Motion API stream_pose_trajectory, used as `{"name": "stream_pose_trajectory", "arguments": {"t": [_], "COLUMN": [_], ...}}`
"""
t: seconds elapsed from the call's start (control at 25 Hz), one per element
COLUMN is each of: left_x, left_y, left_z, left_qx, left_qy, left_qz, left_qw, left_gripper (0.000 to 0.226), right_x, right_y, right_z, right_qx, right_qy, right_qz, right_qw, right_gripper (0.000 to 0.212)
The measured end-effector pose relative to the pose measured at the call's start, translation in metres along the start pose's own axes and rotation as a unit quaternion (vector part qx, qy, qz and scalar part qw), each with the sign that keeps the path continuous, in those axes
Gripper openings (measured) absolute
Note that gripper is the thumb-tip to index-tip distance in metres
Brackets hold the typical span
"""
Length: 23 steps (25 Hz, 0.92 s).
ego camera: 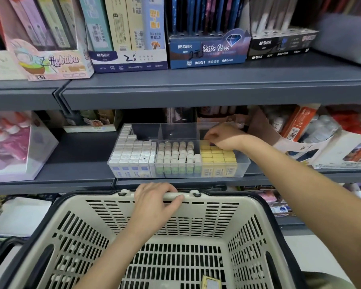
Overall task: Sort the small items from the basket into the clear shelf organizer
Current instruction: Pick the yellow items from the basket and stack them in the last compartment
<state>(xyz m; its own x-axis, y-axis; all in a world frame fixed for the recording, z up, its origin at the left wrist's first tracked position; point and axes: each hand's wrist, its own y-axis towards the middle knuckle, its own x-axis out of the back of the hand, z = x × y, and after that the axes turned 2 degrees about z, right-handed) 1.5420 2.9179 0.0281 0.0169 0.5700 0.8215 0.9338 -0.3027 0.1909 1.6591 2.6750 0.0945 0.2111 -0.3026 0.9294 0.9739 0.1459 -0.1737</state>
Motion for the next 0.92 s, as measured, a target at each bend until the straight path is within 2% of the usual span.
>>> {"name": "stream_pose_trajectory", "arguments": {"t": [0.16, 0.24, 0.4, 0.48, 0.56, 0.64, 0.76, 0.84, 0.92], "left_x": [0.000, 0.005, 0.019, 0.020, 0.014, 0.000, -0.029, -0.045, -0.058], "left_y": [0.000, -0.001, -0.023, -0.042, -0.064, -0.082, -0.105, -0.118, -0.130], "left_z": [-0.001, -0.002, 0.005, 0.012, 0.019, 0.030, 0.049, 0.062, 0.073], "left_qx": [-0.003, -0.002, -0.005, -0.017, 0.001, 0.020, 0.063, 0.084, 0.098], "left_qy": [-0.019, -0.079, -0.235, -0.248, -0.242, -0.213, -0.161, -0.104, -0.055], "left_qz": [0.004, 0.000, -0.044, 0.002, 0.128, 0.252, 0.349, 0.399, 0.464], "left_qw": [1.000, 0.997, 0.971, 0.969, 0.962, 0.944, 0.921, 0.907, 0.879], "left_gripper": [0.008, 0.010, 0.019, 0.013, 0.012, 0.011, 0.015, 0.023, 0.031], "right_x": [-0.002, 0.000, -0.003, -0.013, -0.033, -0.062, -0.118, -0.154, -0.186], "right_y": [-0.003, -0.012, -0.056, -0.090, -0.124, -0.150, -0.171, -0.177, -0.178], "right_z": [-0.005, -0.004, 0.007, 0.020, 0.041, 0.063, 0.092, 0.104, 0.107], "right_qx": [-0.010, -0.014, 0.026, 0.056, 0.084, 0.105, 0.156, 0.151, 0.128], "right_qy": [0.044, 0.076, 0.123, 0.154, 0.200, 0.192, 0.066, -0.011, -0.065], "right_qz": [0.013, -0.003, -0.124, -0.154, -0.107, -0.017, 0.116, 0.205, 0.299], "right_qw": [0.999, 0.997, 0.984, 0.974, 0.970, 0.976, 0.979, 0.967, 0.943], "right_gripper": [0.034, 0.033, 0.034, 0.029, 0.024, 0.020, 0.021, 0.021, 0.023]}}
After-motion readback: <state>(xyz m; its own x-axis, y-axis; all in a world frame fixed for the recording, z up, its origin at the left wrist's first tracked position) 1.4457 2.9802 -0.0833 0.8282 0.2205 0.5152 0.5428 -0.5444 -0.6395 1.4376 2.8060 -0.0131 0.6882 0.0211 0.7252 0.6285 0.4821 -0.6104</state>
